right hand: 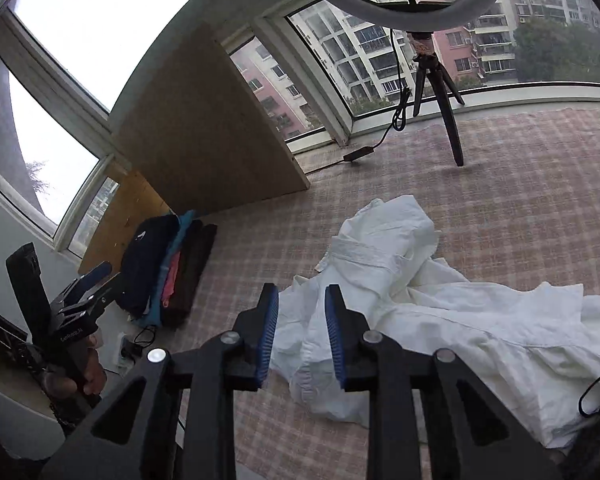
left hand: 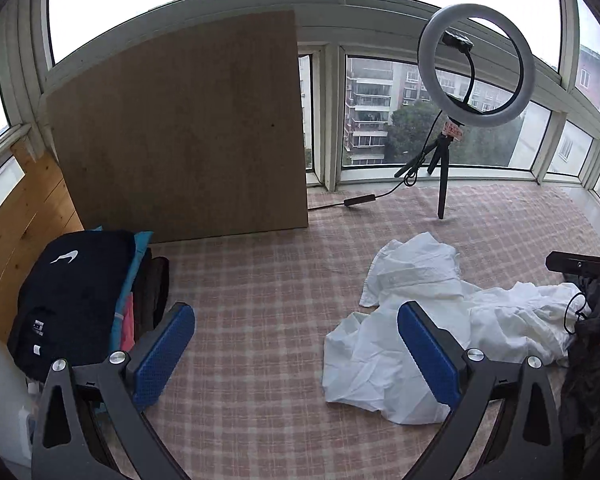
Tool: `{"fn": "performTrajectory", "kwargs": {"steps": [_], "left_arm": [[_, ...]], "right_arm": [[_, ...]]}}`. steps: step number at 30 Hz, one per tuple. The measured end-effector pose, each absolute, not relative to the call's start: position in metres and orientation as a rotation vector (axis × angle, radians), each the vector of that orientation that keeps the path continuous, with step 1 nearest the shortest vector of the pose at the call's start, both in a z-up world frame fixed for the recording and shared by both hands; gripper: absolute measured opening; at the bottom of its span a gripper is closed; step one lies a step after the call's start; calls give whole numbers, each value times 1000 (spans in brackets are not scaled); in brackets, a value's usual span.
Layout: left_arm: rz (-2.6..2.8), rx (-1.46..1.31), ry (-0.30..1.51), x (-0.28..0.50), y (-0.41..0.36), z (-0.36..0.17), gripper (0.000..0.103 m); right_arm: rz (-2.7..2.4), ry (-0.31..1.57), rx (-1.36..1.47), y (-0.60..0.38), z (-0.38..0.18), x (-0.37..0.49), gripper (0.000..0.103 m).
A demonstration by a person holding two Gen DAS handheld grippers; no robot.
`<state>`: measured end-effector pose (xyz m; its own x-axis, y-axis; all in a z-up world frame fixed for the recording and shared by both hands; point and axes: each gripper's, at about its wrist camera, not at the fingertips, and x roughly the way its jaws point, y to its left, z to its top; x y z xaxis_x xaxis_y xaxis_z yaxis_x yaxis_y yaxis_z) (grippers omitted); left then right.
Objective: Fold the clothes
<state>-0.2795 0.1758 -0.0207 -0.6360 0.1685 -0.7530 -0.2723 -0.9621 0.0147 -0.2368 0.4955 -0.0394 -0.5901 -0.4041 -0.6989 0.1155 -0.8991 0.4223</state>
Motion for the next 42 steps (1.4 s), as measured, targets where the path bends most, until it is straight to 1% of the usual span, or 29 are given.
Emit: {"fn": "performTrajectory", "kwargs": {"steps": [1,2,4,6,7,11,14,15,17,19,20,21,22,26,28,31,33,34,37,39,41,42], "left_arm": [[2582,-1221,183,-282,184,-33,102],[2531,-1249,185,-285,194,-45,102],[2438,-1306,202,-289,221,-70,102],[2339,-1361,223,-293,251,-96,102],[2282,-1388,233,-295,268,-108,102],[2160,-1477,329,-299,321,-146,102],[2122,-1512,410,-300,348,-166,102],[2120,-1512,430,-300,352,-169,98],[2118,-1506,464,-299,357,-172,84],[2136,-1492,451,-302,355,-170,50],[2139,-1489,412,-304,352,-168,43],[2132,-1490,360,-307,348,-166,30],[2124,-1491,309,-309,344,-163,21],[2131,-1467,172,-315,325,-145,15],[2173,-1430,132,-319,312,-130,9],[2232,-1373,15,-331,283,-99,7],[2294,-1312,-23,-338,261,-75,7],[2358,-1277,-16,-339,250,-65,0],[2492,-1204,12,-342,221,-44,0],[2460,-1233,-6,-346,209,-44,0],[2413,-1288,14,-344,207,-53,0],[2377,-1317,22,-341,209,-60,6]], "right_arm": [[-2587,-432,1235,508,-39,-227,52],[-2653,-383,1243,521,-40,-217,64],[-2750,-320,1299,546,-53,-197,65],[-2813,-314,1403,574,-77,-176,65],[-2826,-333,1455,587,-90,-167,65],[-2814,-516,1622,635,-137,-139,65],[-2782,-524,1668,642,-153,-135,65],[-2770,-523,1681,643,-158,-134,65],[-2753,-509,1696,643,-166,-135,65],[-2738,-474,1679,637,-167,-141,65],[-2718,-466,1674,632,-169,-145,65],[-2697,-462,1671,627,-171,-149,65],[-2675,-458,1667,623,-173,-153,65],[-2603,-534,1654,618,-182,-166,65],[-2590,-579,1642,619,-183,-169,65],[-2607,-546,1599,612,-170,-175,65],[-2625,-474,1555,606,-155,-180,65],[-2633,-436,1533,603,-148,-182,65],[-2675,-224,1564,592,-142,-197,65],[-2660,-53,1591,583,-147,-212,65],[-2630,119,1627,575,-153,-229,65],[-2607,203,1657,572,-158,-239,65]]}}
